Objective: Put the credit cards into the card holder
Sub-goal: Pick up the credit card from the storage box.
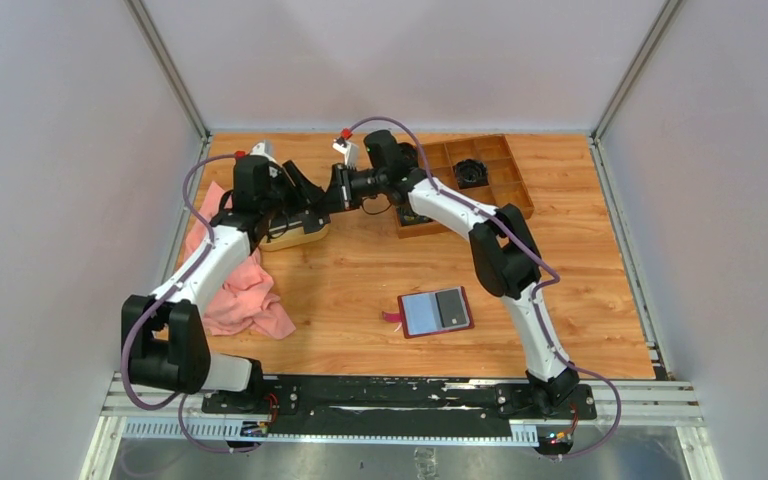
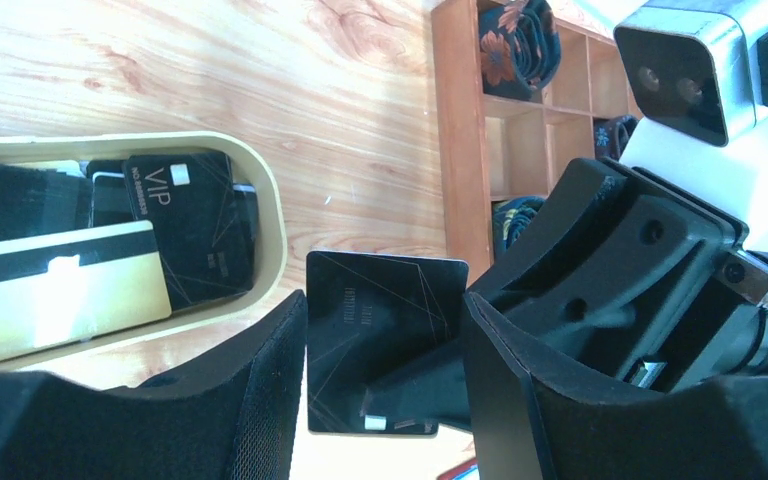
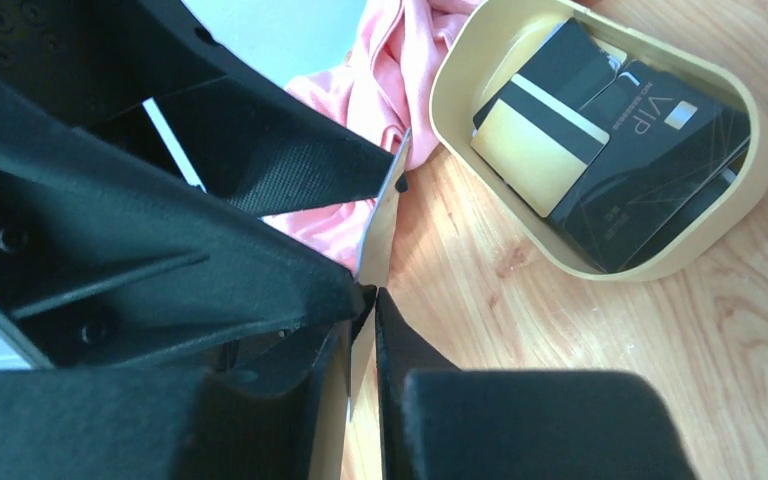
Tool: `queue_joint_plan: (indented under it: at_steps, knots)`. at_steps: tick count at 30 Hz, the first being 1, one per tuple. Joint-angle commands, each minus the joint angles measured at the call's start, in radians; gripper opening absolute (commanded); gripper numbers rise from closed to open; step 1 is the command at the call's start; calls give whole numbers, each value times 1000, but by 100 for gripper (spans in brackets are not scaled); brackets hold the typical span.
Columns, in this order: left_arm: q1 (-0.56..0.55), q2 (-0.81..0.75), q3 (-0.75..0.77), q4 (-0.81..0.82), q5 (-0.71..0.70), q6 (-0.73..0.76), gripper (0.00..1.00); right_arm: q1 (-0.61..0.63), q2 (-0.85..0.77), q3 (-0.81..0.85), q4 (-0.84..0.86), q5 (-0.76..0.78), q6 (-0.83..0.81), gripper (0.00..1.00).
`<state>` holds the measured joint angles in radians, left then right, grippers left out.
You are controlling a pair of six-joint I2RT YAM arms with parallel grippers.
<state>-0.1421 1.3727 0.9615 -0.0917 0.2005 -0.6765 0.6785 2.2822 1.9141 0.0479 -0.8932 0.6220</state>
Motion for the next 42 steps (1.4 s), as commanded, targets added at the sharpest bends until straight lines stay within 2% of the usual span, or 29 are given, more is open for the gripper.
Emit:
queue_joint_plan:
  at_steps: [1,4,10,16,23,31,35,39,42]
  knots:
    - [-18,-56,-32,4,-25,-18,41,14,-32,-27,-17,35,26,8]
    - [-19,-90,-47,9,-19,-23,45,13,-58,-57,-18,34,31,0]
    - [-19,-224,-99,58,44,11,81,-7,-160,-152,-9,-12,-44,0]
    - [-17,-399,-177,72,123,91,100,-63,-306,-304,-8,-192,-256,0]
    - [-17,-517,-310,141,315,82,100,-164,-505,-512,-68,-419,-508,0]
    - [-38,-625,-438,290,423,13,100,-220,-727,-744,-160,-422,-761,1]
    - [-131,-617,-461,355,420,15,100,-262,-800,-823,-169,-433,-809,0]
    - [-267,-604,-459,375,375,90,100,-301,-849,-873,-168,-423,-825,0]
    - [-357,-604,-478,454,322,134,100,-323,-881,-896,-167,-427,-827,0]
